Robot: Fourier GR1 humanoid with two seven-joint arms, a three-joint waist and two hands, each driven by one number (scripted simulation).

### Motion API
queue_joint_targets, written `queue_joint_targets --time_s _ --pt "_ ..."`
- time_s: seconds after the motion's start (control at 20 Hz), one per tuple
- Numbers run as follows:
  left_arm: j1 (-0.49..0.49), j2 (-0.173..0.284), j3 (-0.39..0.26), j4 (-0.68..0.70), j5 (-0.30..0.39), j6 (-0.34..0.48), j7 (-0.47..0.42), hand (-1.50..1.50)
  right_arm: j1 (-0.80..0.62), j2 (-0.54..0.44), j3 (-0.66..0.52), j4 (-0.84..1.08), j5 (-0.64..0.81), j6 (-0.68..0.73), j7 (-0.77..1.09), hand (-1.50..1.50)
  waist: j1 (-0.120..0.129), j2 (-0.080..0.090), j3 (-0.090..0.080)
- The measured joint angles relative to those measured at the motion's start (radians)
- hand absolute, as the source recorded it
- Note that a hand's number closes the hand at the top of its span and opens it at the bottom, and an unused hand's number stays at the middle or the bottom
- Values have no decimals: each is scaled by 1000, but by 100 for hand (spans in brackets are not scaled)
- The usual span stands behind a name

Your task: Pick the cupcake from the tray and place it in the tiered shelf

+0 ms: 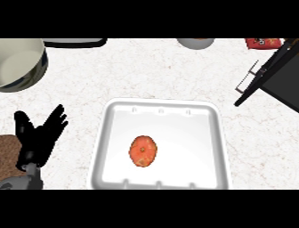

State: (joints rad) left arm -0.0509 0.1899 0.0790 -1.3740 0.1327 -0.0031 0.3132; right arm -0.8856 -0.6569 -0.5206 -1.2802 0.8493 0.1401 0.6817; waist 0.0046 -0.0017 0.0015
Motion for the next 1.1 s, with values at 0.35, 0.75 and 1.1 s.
queue_joint_targets --time_s 0.35,0.75,1.1 --pt "3 -9 -1 12 -9 -6 -35 0 -55 21 -88 0 -89 -125 15 -150 1 -1 1" --pt "-4 -9 5 0 -11 1 -8 0 -73 -6 -184 -39 -163 -263 32 -150 -2 -1 0" --pt "9 -17 9 7 -19 5 -35 0 1 -113 -267 -128 -135 -312 111 -150 -12 -4 1"
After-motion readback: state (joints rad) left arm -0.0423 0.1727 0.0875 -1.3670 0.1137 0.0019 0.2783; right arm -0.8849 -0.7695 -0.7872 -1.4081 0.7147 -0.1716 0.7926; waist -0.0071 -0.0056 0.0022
